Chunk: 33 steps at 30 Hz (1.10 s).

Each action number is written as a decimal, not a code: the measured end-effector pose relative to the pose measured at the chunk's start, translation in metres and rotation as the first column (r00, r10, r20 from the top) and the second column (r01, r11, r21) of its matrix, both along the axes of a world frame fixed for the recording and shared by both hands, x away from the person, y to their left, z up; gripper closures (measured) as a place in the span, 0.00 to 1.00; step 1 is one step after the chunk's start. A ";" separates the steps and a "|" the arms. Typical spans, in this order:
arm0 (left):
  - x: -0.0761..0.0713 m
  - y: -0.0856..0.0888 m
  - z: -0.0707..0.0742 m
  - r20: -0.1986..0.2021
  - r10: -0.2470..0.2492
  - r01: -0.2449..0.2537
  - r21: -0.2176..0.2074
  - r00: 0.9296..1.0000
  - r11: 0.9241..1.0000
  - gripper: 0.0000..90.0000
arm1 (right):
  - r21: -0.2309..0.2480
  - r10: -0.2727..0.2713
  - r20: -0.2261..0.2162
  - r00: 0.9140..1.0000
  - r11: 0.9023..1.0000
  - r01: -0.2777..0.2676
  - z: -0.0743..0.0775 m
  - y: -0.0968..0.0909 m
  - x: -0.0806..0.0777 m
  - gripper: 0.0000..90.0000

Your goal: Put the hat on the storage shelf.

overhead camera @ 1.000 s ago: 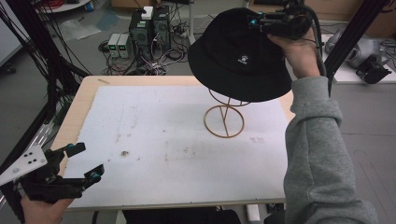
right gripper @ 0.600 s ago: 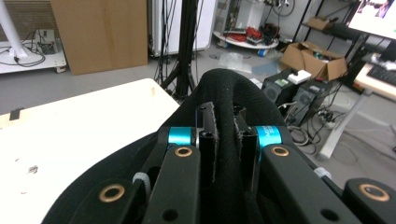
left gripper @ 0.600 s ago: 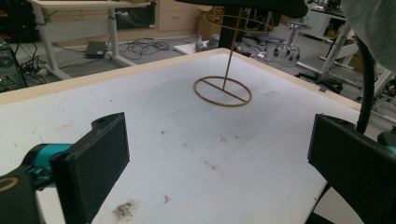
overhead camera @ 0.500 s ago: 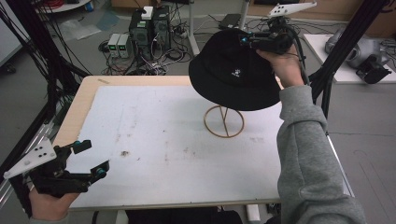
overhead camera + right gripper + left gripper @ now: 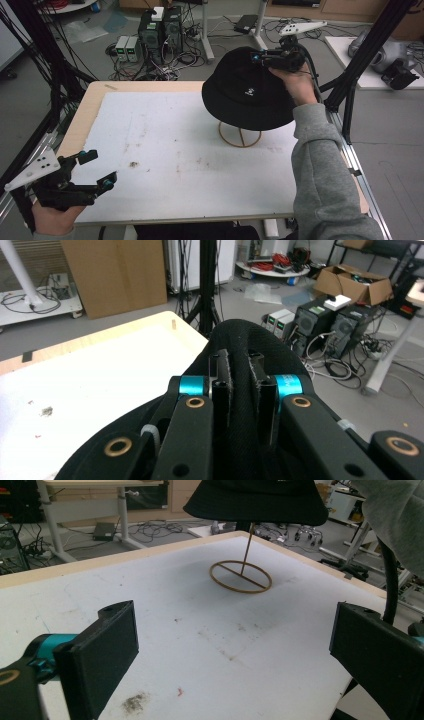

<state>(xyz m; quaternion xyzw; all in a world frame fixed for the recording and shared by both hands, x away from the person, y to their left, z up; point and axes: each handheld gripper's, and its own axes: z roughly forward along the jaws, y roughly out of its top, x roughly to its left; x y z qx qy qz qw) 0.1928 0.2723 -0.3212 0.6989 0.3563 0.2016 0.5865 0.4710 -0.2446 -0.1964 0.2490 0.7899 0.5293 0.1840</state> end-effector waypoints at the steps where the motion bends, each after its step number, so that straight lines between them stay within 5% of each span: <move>1: 0.000 0.000 0.000 0.000 -0.002 0.002 0.003 1.000 1.000 0.06 | 0.002 0.001 0.000 1.000 1.000 -0.001 -0.001 -0.001 0.000 0.92; 13: -0.001 0.001 0.000 -0.002 0.002 -0.002 0.000 1.000 1.000 0.06 | -0.003 -0.012 -0.005 1.000 1.000 0.012 -0.003 -0.001 -0.006 0.87; 20: 0.000 -0.001 0.000 -0.004 -0.005 0.005 0.008 1.000 1.000 0.06 | 0.060 -0.067 -0.054 0.996 0.996 0.070 -0.008 -0.010 -0.003 0.59; 26: 0.002 -0.002 0.000 -0.007 -0.006 0.006 0.005 1.000 1.000 0.06 | 0.116 -0.074 -0.098 0.992 0.990 0.085 -0.009 -0.017 -0.002 0.13; 33: 0.005 -0.004 0.000 -0.005 -0.017 0.017 0.006 1.000 1.000 0.06 | 0.173 -0.058 -0.073 0.996 0.982 0.070 -0.003 -0.027 -0.008 0.12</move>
